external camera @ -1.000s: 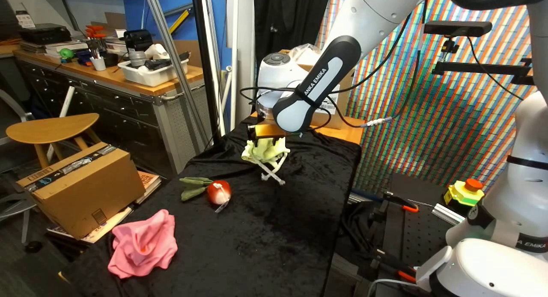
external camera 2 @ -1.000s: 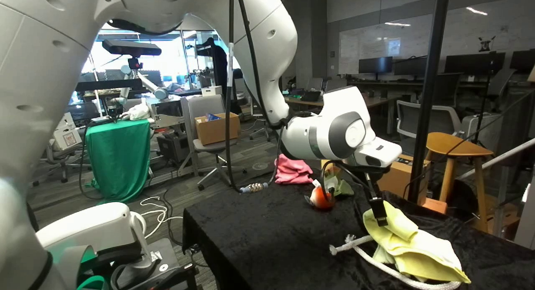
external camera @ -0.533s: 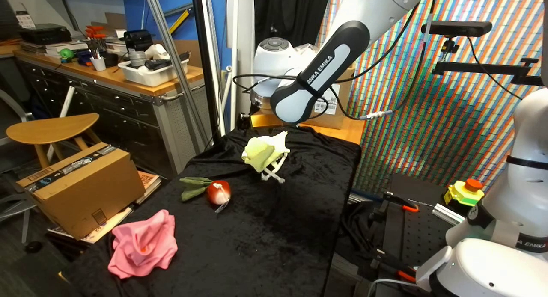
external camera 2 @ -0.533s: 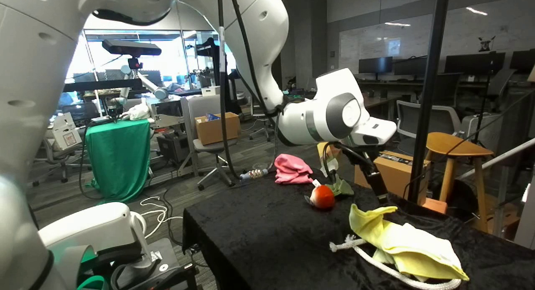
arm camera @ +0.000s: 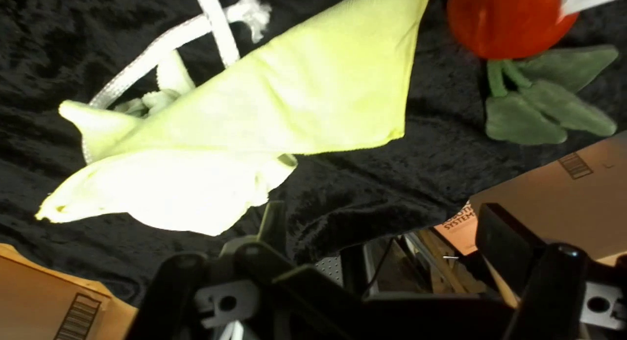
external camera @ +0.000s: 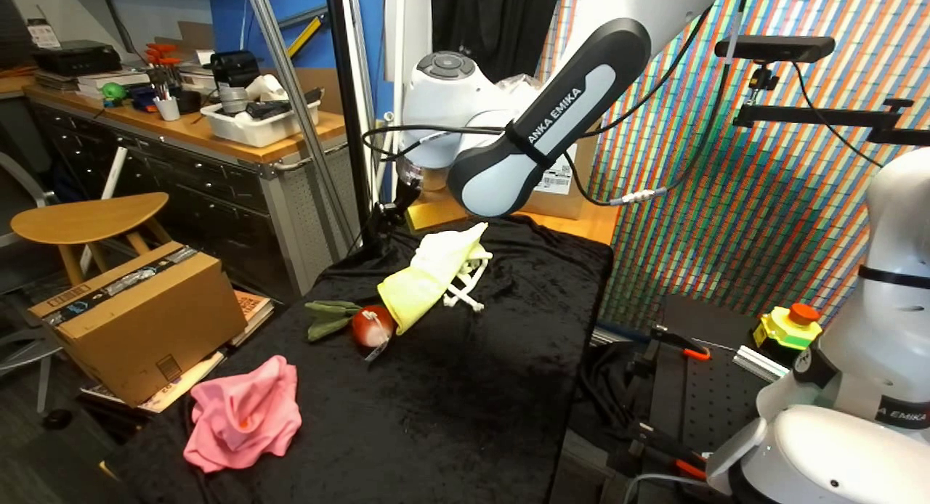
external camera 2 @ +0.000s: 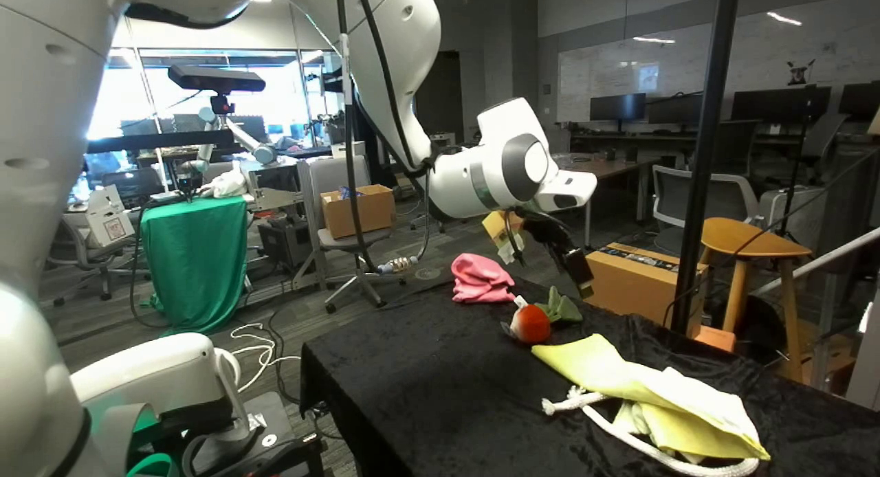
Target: Stack the items on the tablecloth together.
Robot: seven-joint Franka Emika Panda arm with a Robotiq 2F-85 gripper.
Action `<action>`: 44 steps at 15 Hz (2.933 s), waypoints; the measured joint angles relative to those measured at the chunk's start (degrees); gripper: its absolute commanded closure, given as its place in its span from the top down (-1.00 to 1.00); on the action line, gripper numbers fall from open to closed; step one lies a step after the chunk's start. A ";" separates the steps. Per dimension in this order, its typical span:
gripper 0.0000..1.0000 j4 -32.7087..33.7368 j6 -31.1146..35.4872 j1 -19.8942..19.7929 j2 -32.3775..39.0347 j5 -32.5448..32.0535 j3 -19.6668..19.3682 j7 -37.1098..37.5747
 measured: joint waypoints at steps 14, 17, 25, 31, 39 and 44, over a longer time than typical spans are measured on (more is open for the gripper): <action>1.00 5.06 -0.42 1.19 9.56 1.59 7.64 -10.39; 1.00 8.38 -1.84 1.22 12.53 3.38 7.87 -12.98; 1.00 19.17 -10.54 0.28 17.88 8.47 7.96 -18.71; 1.00 25.07 -15.32 -1.92 21.65 13.07 9.80 -22.73; 0.41 30.36 -19.38 -2.90 26.40 15.34 10.67 -24.46; -0.22 32.09 -20.47 -3.54 27.75 15.40 10.67 -24.51</action>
